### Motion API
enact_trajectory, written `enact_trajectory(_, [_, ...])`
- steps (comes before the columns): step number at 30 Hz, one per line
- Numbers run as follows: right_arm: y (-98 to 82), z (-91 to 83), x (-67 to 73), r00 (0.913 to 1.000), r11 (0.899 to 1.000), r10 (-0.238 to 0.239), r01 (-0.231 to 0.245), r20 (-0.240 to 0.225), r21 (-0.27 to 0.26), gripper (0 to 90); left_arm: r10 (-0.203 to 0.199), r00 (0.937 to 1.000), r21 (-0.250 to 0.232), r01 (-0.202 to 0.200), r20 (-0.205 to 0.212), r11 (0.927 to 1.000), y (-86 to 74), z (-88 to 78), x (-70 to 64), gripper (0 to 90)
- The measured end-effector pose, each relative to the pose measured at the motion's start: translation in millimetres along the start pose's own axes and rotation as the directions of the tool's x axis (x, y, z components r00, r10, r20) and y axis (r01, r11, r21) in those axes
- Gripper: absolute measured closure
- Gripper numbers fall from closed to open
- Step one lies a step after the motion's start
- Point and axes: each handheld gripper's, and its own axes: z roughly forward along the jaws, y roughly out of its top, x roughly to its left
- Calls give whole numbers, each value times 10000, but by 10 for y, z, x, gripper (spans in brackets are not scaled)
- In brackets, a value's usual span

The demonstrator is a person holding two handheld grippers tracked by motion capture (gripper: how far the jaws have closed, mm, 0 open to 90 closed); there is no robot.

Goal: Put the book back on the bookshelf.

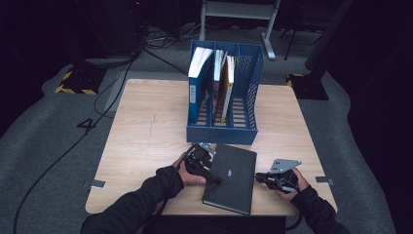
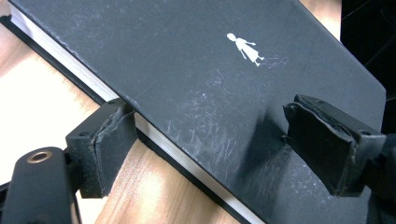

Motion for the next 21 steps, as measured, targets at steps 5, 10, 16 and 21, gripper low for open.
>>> enact_trajectory(5, [-3,0,-2,10000,10000,20,-20,-13,-21,832,-135,9999,-109,135,18,9998,6,-29,1,196])
enact_trajectory(10, [-4,0,-2,10000,10000,10,-10,0,-22,832,-252,9997,-320,253,38,9992,11,-47,-1,215])
enact_trajectory(16, [-7,1,-7,10000,10000,54,-53,44,-51,830,-583,9983,-809,580,-22,9950,46,-50,26,214])
enact_trajectory(21, [-9,6,-19,9999,9999,94,-94,51,-90,827,-1016,9948,-979,1011,5,9900,78,-6,88,212])
